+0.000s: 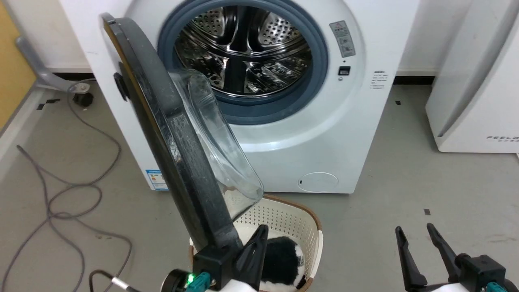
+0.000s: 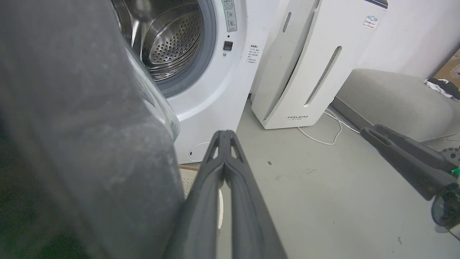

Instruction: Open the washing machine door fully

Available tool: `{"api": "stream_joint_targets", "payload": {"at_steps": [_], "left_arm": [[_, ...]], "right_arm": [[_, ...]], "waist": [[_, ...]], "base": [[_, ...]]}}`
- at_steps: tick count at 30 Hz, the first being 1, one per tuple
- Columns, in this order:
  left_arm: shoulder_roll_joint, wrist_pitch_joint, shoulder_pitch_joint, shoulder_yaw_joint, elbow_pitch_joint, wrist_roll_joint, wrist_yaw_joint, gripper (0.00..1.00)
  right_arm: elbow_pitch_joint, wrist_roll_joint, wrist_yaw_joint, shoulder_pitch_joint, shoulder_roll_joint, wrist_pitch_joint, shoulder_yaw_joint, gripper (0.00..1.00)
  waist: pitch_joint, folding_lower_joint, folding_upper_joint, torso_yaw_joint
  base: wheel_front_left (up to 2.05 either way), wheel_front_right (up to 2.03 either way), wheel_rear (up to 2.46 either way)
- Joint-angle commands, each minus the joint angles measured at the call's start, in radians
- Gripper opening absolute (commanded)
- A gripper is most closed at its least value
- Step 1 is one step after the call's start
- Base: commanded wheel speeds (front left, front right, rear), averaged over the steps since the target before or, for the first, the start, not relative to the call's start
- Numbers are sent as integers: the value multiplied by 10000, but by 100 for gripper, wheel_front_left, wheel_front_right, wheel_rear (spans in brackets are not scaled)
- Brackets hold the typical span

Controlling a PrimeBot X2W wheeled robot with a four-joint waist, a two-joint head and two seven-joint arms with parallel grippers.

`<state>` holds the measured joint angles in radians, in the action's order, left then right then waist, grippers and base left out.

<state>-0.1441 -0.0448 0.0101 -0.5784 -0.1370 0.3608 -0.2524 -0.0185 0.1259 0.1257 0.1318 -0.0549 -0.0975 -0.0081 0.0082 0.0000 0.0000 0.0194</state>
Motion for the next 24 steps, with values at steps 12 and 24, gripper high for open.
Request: {"api": "stream_joint_targets", "payload": {"at_steps": [12, 24], "left_arm": [[-527, -123, -1511, 410, -1388, -415, -1224, 0], [-738, 694, -2142, 1279, -2337, -569, -1997, 0]], "right_arm": [[62, 84, 50, 207, 47, -7, -104, 100], [29, 49, 50, 104, 47, -77, -312, 100]], "waist": [[81, 0, 0, 980], [352, 0, 0, 2121]], "base": [[0, 0, 0], [0, 0, 0]]}}
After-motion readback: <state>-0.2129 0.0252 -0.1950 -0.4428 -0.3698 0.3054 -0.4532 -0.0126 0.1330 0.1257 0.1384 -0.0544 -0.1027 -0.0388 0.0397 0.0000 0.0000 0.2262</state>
